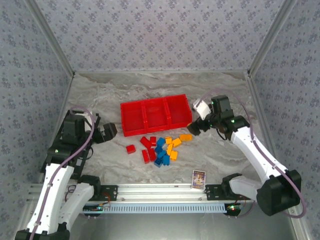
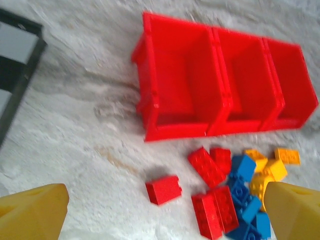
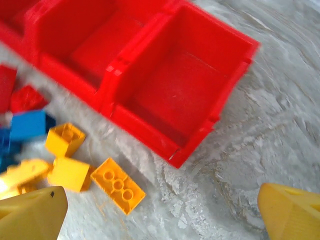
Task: Sort the legos into containers by color
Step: Rotate the container at the center of the table.
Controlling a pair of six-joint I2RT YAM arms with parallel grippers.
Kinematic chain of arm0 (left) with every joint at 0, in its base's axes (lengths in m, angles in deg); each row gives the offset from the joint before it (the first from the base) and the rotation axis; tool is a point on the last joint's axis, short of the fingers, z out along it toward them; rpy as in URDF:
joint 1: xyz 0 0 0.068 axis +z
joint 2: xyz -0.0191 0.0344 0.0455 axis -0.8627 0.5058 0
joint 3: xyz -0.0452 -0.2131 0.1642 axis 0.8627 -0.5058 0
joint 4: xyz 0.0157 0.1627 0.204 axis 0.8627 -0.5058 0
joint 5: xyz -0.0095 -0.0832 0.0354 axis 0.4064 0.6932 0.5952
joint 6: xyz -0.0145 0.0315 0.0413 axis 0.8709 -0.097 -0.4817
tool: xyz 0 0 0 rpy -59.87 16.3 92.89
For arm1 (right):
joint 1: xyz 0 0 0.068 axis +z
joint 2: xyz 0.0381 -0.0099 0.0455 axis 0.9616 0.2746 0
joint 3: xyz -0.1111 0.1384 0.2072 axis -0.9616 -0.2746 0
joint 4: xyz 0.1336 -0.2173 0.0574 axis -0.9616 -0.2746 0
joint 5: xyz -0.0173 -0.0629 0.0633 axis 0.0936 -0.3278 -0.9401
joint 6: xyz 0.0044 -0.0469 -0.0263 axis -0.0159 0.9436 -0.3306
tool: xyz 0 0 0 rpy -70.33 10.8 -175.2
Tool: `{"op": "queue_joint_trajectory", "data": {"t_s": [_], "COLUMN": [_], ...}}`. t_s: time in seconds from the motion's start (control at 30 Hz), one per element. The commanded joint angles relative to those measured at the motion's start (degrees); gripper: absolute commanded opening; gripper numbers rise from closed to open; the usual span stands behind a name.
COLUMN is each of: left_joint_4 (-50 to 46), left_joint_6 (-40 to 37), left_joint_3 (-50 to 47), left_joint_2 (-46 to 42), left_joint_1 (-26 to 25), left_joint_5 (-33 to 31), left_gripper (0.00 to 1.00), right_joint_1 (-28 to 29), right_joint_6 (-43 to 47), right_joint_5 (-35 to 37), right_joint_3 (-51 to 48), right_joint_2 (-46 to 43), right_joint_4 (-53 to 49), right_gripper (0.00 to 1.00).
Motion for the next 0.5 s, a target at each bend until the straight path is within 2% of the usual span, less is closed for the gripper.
{"op": "queue_joint_trajectory", "data": {"t_s": [0.0,0.13,0.27,0.37,0.47], "left_joint_4": [-2.01,-1.04,0.1,0.28,1.32], "left_joint_6": [-2.8,-2.67,-2.91,-2.94,-3.02], "left_joint_3": [-1.09,-2.29,-3.01,-3.04,-3.76], "left_joint_2": [-3.59,-6.36,-8.02,-10.26,-13.24], "left_joint_1": [-1.34,-1.67,-2.15,-2.15,-2.15], "left_joint_5": [5.59,5.77,6.06,5.51,5.57], "left_gripper": [1.0,1.0,1.0,1.0,1.0], "right_joint_1": [-0.35,0.17,0.63,0.89,1.37], "right_joint_6": [20.32,27.76,28.02,31.91,32.28], "right_joint_5": [-3.1,-1.46,0.07,2.58,1.5], "right_joint_3": [-3.7,-2.23,-5.17,-6.84,-7.39], "right_joint_2": [-1.76,1.03,2.47,4.77,5.61], "right_joint_4": [-1.84,-8.49,-5.79,-4.01,-2.04], "right_gripper": [1.0,1.0,1.0,1.0,1.0]}}
